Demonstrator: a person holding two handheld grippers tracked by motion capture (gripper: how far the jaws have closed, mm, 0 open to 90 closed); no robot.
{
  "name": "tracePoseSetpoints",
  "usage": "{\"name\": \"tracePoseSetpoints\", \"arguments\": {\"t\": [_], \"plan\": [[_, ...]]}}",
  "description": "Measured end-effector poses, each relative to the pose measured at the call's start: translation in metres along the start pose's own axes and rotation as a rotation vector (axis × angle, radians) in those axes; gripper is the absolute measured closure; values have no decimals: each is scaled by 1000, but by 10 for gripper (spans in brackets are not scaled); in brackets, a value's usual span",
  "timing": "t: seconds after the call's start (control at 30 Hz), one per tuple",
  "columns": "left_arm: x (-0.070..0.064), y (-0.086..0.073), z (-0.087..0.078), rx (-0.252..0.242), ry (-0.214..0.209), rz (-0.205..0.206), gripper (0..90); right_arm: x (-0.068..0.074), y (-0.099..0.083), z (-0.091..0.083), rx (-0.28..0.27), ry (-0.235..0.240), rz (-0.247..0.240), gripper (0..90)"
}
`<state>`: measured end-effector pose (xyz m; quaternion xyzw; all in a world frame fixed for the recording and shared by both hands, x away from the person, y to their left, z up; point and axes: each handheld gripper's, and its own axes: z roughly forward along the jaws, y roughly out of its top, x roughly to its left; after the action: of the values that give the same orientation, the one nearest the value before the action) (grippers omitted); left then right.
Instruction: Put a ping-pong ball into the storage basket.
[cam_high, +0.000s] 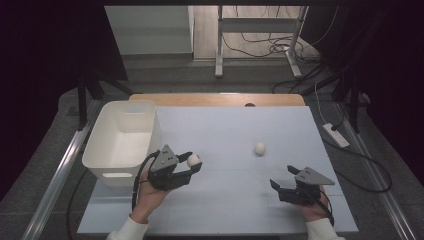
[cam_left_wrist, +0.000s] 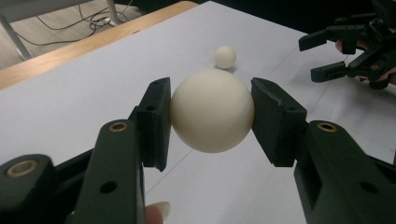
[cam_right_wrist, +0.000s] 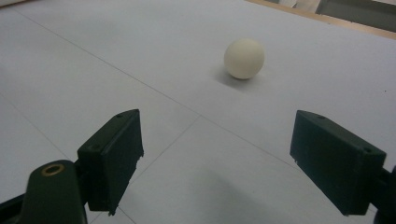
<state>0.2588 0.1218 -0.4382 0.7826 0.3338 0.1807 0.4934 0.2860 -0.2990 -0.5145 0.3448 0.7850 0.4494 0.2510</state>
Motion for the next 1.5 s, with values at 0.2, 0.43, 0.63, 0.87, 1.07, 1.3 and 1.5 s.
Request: {"name": "tracePoseSetpoints", "arguments": {"t": [0.2,0.43,0.63,0.87,1.07,1.3,1.5], "plan": [[0,2,-5,-13,7,5,507,0,0,0,-1,-2,1,174],[2,4,-11,-30,16,4,507,0,0,0,0,-3,1,174],[4,5,-15,-43,28,6,506,0,0,0,0,-3,0,174],[6,5,-18,-54,37,0,507,0,0,0,0,-5,0,175],[7,7,-23,-68,46,-4,506,0,0,0,0,-6,-1,175],[9,7,-26,-76,55,-7,507,0,0,0,2,-7,-1,176],[10,7,-28,-80,62,-4,507,0,0,0,2,-9,-1,176]]}}
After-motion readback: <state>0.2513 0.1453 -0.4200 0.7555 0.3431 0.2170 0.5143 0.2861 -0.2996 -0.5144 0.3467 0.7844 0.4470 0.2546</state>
